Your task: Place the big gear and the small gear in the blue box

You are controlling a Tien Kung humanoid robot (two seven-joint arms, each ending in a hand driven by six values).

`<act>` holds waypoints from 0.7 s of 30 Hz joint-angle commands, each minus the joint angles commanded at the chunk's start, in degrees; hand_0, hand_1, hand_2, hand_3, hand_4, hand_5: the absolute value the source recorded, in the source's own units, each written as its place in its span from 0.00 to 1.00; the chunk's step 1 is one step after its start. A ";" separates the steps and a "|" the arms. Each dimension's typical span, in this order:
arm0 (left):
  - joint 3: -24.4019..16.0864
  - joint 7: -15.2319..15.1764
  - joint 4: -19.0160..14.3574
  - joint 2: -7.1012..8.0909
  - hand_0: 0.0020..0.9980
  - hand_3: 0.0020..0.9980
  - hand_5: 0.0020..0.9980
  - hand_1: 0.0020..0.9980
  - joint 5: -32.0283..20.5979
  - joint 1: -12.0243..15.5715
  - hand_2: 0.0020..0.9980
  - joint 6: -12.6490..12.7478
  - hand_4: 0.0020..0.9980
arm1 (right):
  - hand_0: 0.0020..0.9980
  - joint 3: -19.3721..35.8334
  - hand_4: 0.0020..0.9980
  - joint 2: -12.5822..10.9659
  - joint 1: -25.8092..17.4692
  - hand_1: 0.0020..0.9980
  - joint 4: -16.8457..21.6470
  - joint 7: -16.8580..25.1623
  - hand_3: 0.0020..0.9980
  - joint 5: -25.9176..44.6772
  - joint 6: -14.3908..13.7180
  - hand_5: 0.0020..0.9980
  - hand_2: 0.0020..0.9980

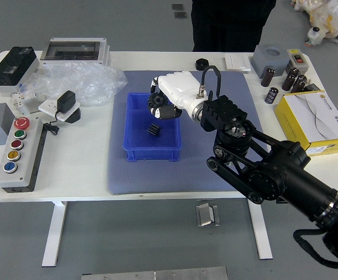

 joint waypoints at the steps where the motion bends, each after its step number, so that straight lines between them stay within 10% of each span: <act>1: 0.01 0.00 0.00 -0.02 0.85 0.82 0.31 0.82 0.02 0.01 0.79 -0.01 0.67 | 0.56 0.20 0.92 0.03 0.01 0.51 -0.06 0.10 0.95 0.13 0.22 0.62 0.68; 11: 0.08 0.01 0.00 -0.09 0.85 0.82 0.31 0.82 0.10 -0.01 0.79 -0.02 0.67 | 0.58 2.70 0.96 -0.14 -0.16 0.54 0.54 0.61 0.99 0.58 0.46 0.66 0.72; 21: -0.08 -0.22 0.00 -0.01 0.85 0.82 0.31 0.82 -0.57 0.22 0.79 0.19 0.67 | 0.73 13.82 0.88 -7.41 -4.60 0.69 6.17 4.09 0.94 10.04 -6.91 0.63 0.80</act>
